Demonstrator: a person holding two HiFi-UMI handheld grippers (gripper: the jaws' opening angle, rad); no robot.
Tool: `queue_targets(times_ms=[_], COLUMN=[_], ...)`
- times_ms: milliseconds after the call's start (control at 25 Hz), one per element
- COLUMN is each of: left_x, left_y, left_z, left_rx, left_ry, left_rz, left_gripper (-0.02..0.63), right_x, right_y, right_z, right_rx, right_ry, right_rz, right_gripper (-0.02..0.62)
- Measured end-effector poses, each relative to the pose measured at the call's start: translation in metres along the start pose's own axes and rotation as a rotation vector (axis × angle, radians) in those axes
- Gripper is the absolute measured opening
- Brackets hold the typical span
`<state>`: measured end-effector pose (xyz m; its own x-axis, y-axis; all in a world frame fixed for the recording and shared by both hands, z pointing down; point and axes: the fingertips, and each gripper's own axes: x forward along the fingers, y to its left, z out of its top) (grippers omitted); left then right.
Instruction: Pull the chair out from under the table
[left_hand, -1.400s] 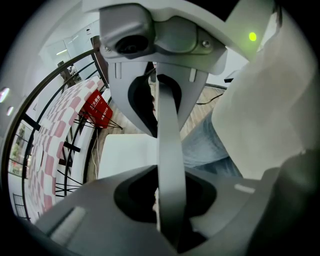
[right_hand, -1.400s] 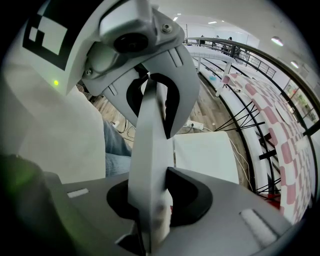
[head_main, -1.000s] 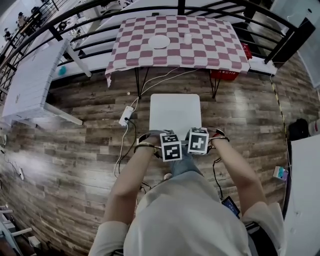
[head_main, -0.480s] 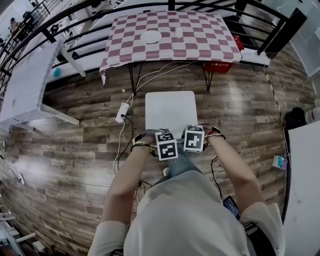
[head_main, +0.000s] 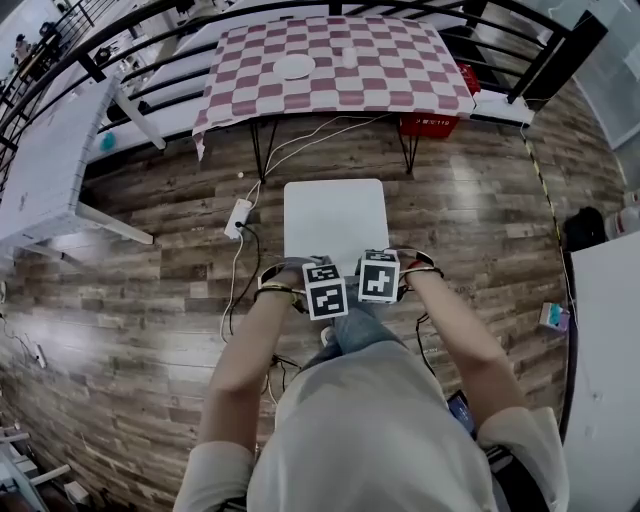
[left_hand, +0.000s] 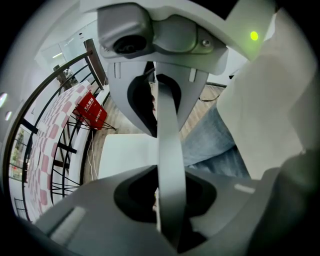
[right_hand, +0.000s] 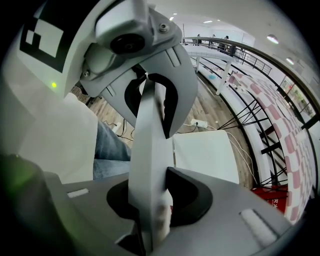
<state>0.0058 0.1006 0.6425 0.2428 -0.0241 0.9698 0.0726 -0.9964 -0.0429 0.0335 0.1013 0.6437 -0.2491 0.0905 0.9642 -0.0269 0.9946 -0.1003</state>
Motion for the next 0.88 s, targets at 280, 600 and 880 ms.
queue_targets(times_ms=[280, 600, 880], left_x=[-0.001, -0.002, -0.003], left_y=[-0.013, -0.032, -0.052], left_z=[0.001, 0.0, 0.004], left_rx=[-0.006, -0.004, -0.018], left_ry=[0.001, 0.0, -0.011], left_rz=[0.003, 0.001, -0.009], left_gripper=[0.078, 0.078, 0.078], right_x=[0.001, 0.004, 0.004], right_y=[0.013, 0.033, 0.052], right_z=[-0.001, 0.001, -0.002], right_rx=[0.001, -0.003, -0.011], right_ry=[0.002, 0.001, 0.003], right_rz=[0.006, 0.005, 0.008], right_gripper=[0.084, 0.084, 0.086])
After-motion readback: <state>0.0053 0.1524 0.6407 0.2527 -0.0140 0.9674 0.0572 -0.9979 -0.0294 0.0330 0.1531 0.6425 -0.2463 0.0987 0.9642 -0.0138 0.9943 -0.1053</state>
